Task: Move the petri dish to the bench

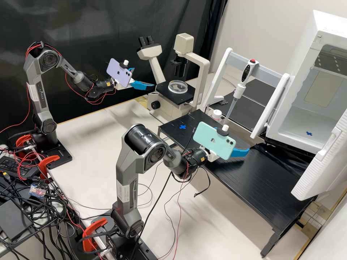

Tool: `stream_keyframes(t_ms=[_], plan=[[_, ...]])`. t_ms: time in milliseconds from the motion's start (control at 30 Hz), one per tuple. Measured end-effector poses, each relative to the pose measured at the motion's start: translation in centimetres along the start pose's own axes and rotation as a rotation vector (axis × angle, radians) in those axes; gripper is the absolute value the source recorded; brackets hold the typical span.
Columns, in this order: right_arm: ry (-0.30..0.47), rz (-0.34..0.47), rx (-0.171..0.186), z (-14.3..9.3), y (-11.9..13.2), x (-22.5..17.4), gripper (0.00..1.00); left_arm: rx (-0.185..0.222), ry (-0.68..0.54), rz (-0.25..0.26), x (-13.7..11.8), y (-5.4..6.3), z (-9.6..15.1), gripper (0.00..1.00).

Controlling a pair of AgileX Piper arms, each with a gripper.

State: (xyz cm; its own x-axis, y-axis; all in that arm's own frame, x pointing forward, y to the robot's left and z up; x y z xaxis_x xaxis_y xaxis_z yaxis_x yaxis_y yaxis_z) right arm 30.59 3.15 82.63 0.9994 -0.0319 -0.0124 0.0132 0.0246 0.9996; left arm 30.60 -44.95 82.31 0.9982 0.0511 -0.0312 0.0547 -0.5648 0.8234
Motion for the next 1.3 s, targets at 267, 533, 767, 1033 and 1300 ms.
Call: stream_keyframes(t_ms=[267,533,767,1033,1300], plan=[[-0.001,-0.002,0.0,0.0,0.0,0.0,1.0,0.0,0.0,0.0,0.0,0.0,0.0,1.0],[0.074,-0.006,-0.001,-1.9,-0.3,-2.4,1.0,0.0,0.0,0.0,0.0,0.0,0.0,1.0],[0.249,-0.045,-0.037,-6.7,-1.9,-4.8,1.0,0.0,0.0,0.0,0.0,0.0,0.0,1.0],[0.394,-0.078,-0.134,-12.3,-4.6,-6.3,1.0,0.0,0.0,0.0,0.0,0.0,0.0,1.0],[0.482,-0.081,-0.18,-17.7,-6.2,-6.0,1.0,0.0,0.0,0.0,0.0,0.0,0.0,1.0]])
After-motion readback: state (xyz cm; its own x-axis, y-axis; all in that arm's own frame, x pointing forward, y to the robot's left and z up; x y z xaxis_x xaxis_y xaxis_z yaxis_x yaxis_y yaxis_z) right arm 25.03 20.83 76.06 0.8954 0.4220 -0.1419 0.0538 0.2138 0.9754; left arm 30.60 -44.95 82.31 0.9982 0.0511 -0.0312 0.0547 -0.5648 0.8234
